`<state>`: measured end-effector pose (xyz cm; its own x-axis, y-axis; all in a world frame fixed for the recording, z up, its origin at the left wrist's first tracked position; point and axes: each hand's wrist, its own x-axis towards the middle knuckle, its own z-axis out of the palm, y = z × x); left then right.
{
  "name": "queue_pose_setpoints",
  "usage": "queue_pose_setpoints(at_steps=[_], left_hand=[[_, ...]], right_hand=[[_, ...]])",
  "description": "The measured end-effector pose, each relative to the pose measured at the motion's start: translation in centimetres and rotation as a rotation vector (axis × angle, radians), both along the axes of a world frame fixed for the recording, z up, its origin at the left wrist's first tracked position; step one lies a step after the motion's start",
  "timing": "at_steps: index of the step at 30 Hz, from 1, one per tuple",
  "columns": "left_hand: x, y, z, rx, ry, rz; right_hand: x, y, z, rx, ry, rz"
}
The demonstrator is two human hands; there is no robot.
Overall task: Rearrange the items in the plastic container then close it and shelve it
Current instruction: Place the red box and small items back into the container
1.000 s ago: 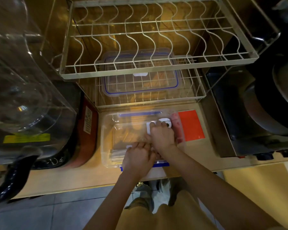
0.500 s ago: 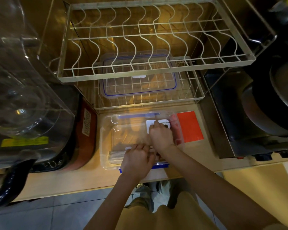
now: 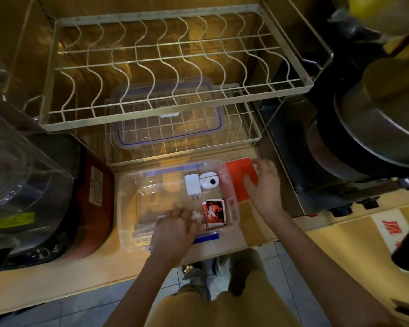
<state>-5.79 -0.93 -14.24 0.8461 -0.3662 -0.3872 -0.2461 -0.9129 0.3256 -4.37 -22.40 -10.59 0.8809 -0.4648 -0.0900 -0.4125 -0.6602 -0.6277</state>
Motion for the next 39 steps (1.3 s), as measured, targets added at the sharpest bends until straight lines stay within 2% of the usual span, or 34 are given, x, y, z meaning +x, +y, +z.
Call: queue_pose_setpoints(at_steps=[4,11,17,20,26,33,39], left_hand=[[0.0,-0.1,0.1,0.014,-0.004,-0.011],[0.0,-0.2,0.3,0.015,0.001,-0.004],[-0.1,0.5,0.5,-0.085,-0.004,-0.051],[-0.4,1.1,1.0,-0.068,-0.018,-0.073],[-0.9,3.5,0.8,-0.022,-0.059,0.054],[-0.8,2.9,0.5,0.034,-0.046,0.076],[-0.9,2.9,0.6,0.025,-0.062,0.056]], right_hand=[[-0.6,-1.4,-2.3,0.028,0.322,0.026],[-0.2,-1.5,-3.6,0.053,0.465,0.005],[0.7,-1.0,-3.5,0.043,0.381,0.123],[0.8,-1.7,-3.5,0.005,0.421,0.229],[0.5,-2.1,-3.5,-0.133,0.513,0.269],[-0.4,-2.1,-3.5,-0.165,0.51,0.263],[0.0,-2.2,-2.6,-0.057,0.381,0.052]])
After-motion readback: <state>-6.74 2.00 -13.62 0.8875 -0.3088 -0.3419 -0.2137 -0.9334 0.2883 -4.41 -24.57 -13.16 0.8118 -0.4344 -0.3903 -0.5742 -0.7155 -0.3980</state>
